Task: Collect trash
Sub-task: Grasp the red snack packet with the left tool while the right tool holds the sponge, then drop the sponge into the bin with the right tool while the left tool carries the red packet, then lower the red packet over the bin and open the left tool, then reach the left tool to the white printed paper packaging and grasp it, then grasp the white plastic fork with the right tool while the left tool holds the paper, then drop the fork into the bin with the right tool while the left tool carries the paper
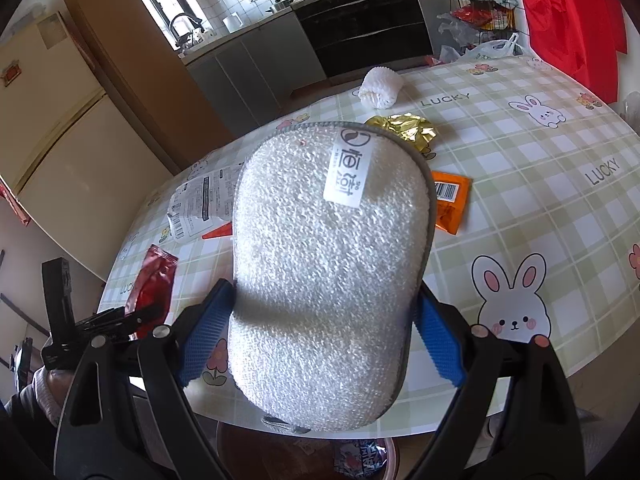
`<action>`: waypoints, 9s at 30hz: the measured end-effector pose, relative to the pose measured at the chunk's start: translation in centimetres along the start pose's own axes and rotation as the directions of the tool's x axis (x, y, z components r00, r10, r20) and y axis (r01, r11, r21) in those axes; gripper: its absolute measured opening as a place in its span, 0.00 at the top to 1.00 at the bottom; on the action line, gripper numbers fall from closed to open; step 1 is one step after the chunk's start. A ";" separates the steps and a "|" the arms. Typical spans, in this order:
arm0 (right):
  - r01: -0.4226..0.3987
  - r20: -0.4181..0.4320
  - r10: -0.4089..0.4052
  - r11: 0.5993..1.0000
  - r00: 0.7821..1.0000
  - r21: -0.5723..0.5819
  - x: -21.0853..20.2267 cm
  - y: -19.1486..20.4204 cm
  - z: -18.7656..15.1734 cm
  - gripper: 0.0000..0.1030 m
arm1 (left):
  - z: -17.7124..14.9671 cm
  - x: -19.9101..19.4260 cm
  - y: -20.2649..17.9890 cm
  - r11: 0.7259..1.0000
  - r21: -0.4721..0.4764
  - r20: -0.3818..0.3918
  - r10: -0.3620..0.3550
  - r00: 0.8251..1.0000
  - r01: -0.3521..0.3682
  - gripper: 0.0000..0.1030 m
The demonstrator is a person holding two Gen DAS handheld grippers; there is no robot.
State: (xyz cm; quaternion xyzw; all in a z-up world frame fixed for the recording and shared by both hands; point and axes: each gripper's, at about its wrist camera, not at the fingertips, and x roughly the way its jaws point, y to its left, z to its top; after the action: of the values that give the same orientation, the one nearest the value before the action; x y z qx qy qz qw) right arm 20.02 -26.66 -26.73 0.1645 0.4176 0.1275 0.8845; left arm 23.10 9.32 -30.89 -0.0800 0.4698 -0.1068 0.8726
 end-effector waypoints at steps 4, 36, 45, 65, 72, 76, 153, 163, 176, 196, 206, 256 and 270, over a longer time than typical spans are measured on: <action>-0.005 0.008 0.005 1.000 1.000 -0.028 -0.5 0.9 -0.3 0.16 | -1.6 -3.3 -0.3 0.994 -0.110 0.087 0.001 0.996 0.008 0.47; -0.062 0.113 0.099 0.955 0.989 -0.290 -10.9 9.3 -5.6 0.16 | -6.7 -20.5 -6.0 0.997 -0.012 0.413 -0.068 0.908 0.080 0.47; -0.104 0.067 0.134 0.934 0.989 -0.341 -10.2 11.4 -6.3 0.13 | -7.4 -21.5 -5.2 0.996 -0.036 0.434 -0.056 0.899 0.080 0.47; 0.011 0.216 0.037 0.975 0.976 -0.220 -12.2 7.8 -5.2 0.06 | -8.0 -18.9 -8.2 0.989 0.061 0.328 -0.148 0.933 0.136 0.46; 0.016 0.252 0.022 0.989 0.967 -0.149 -13.2 5.4 -5.3 0.06 | -9.0 -17.5 -11.0 0.980 0.124 0.270 -0.183 0.945 0.154 0.46; 0.017 0.254 0.018 0.991 0.967 -0.134 -13.2 4.7 -5.5 0.06 | -9.3 -16.5 -12.3 0.974 0.155 0.242 -0.198 0.950 0.164 0.46; 0.109 0.024 -0.106 0.981 0.994 -0.163 3.2 -2.7 2.3 0.06 | 11.6 6.0 -3.1 0.976 -0.196 0.087 -0.081 0.993 0.097 0.55; 0.031 -0.099 -0.060 0.960 0.993 -0.277 8.3 -2.0 5.4 0.07 | 12.0 2.0 -4.5 0.987 -0.104 0.187 -0.103 0.977 0.124 0.80; 0.003 -0.209 -0.079 0.939 0.975 -0.343 13.8 -0.6 7.1 0.62 | 11.9 -6.9 -5.5 0.970 -0.041 0.370 -0.208 0.906 0.240 0.86; 0.017 -0.215 -0.068 0.973 0.974 -0.232 12.7 -1.0 5.5 0.76 | 6.1 -10.7 -0.8 0.978 -0.175 0.376 -0.042 0.926 0.115 0.86; -0.019 -0.160 -0.011 0.983 0.987 -0.184 7.4 -0.5 3.1 0.76 | 4.4 -12.6 -1.9 0.980 -0.159 0.390 -0.048 0.919 0.118 0.86; -0.218 -0.065 0.211 0.883 0.975 -0.415 -11.8 9.0 -6.9 0.76 | -5.3 -24.9 -3.5 0.982 -0.126 0.528 -0.052 0.848 0.139 0.86; -0.178 0.005 0.193 0.915 0.981 -0.362 -12.7 8.1 -5.7 0.11 | -5.0 -23.7 -4.2 0.985 -0.093 0.500 -0.082 0.862 0.147 0.86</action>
State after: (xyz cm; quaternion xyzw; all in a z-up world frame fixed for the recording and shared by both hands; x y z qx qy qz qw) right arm 7.01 -22.80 -18.05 0.0413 0.3518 0.2818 0.8917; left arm 5.72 11.27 -13.56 -0.1882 0.2315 -0.1041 0.9488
